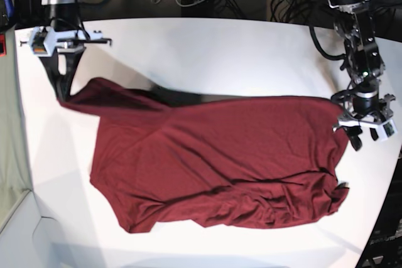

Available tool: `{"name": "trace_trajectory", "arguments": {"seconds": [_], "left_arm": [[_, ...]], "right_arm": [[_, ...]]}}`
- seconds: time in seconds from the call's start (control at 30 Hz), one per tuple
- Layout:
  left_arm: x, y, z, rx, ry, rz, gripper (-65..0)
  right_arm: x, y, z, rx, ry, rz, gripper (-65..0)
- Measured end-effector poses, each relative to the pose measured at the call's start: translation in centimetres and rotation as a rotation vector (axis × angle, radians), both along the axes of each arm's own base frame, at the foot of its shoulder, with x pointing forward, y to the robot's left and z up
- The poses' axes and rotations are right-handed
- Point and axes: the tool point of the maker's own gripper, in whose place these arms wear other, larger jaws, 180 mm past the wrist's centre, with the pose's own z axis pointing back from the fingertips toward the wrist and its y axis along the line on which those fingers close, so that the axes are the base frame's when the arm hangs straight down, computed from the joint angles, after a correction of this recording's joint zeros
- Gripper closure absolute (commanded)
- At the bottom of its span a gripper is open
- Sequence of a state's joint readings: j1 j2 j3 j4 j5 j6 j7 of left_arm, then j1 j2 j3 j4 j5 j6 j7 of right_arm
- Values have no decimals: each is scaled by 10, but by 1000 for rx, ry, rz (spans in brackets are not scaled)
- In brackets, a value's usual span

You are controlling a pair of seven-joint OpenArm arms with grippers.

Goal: Layout the t-shirt on the table in an organized manner, then fold the t-shirt properly
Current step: 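Grasp the shirt corner with the right gripper and drag it outward, then release the corner and grasp the sleeve with the right gripper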

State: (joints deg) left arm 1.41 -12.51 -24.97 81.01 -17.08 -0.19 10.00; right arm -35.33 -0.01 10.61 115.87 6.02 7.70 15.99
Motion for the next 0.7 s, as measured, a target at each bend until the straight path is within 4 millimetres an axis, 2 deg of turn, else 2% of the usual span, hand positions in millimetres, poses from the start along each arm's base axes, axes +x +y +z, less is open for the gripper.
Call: {"name": "trace_trajectory", "arguments": {"seconds": [0.13,0.3,0.43,0.5,0.6,0.7], "left_arm": [[0,1,2,4,-3,0,-332],[0,1,2,8,-2,-1,-332],[0,2,3,11,-2,-1,-332],[0,2,3,12,-5,-1,-332],[0,2,2,9,1,-2,-332],[0,2,3,10,-2,-1,-332]], "right_arm": [[32,15,-2,-20,36,39,0],[79,29,-25,3,165,75,0],[118,33,-5,4,133,82,0],[136,34,-3,11,139,88,0],[158,32,-19,22,201,82,0],[170,31,-31,33,230,81,0]]}}
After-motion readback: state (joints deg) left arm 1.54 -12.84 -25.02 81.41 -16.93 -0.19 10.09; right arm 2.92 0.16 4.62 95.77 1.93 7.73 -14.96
